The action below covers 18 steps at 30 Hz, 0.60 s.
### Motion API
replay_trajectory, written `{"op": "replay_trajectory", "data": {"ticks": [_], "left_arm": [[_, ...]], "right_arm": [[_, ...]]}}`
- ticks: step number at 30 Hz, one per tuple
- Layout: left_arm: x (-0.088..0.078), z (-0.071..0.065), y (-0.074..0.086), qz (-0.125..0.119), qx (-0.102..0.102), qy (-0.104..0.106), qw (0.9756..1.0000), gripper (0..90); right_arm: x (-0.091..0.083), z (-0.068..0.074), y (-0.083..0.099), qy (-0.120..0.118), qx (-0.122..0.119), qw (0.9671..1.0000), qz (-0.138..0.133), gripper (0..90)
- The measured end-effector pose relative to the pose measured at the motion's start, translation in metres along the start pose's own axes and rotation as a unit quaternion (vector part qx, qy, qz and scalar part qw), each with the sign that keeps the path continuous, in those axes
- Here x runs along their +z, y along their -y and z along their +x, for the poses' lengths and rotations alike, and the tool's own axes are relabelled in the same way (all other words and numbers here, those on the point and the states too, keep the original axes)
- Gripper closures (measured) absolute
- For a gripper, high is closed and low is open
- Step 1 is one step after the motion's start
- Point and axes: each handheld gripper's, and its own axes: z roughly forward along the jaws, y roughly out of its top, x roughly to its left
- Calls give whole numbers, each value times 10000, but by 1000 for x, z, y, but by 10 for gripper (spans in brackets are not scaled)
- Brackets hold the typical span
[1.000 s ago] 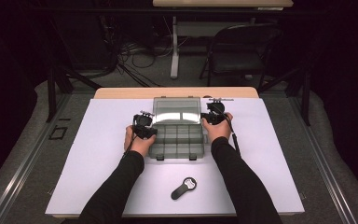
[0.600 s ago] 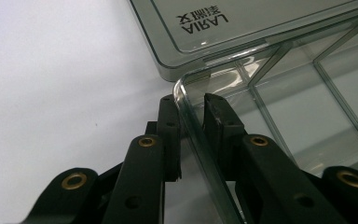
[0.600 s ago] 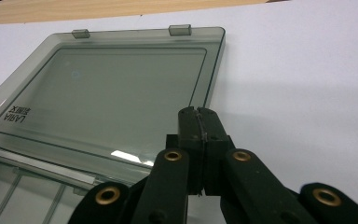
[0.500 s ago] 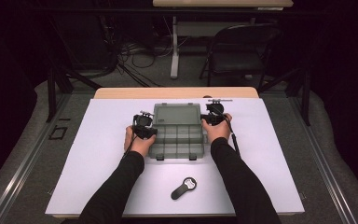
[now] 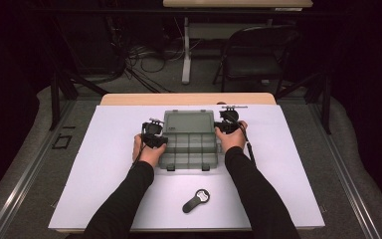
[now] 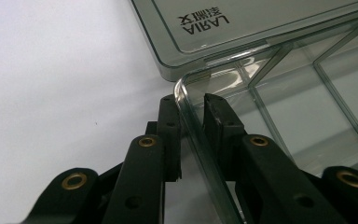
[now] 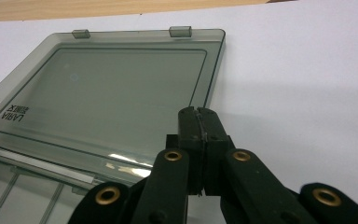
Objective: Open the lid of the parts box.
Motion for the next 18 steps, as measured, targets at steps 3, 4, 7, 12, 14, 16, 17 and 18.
{"op": "replay_trajectory", "data": {"ticks": [3,4,7,12,14,16,17,18], "left_arm": [[0,1,0,4,-30,50,10000,768],[0,1,0,-6,-36,75,10000,756],[-5,2,-1,-109,-65,186,9997,676],[-14,2,-3,-242,-50,288,9993,595],[-20,2,-4,-326,-12,310,9990,572],[-27,1,-4,-377,52,363,9986,560],[-33,0,-4,-444,91,417,9981,555],[-33,0,-4,-444,91,417,9981,554]], "right_arm": [[0,0,0,-5,-24,10000,-3,900],[0,0,0,-2,-18,10000,2,900],[-1,0,0,8,-65,10000,35,900],[-1,0,0,15,-54,10000,-1,900],[-1,0,0,18,-70,10000,-8,899],[-1,1,0,16,-58,10000,-1,898],[-1,1,0,16,-70,10000,-4,897],[-2,1,0,12,-82,10000,-13,886]]}}
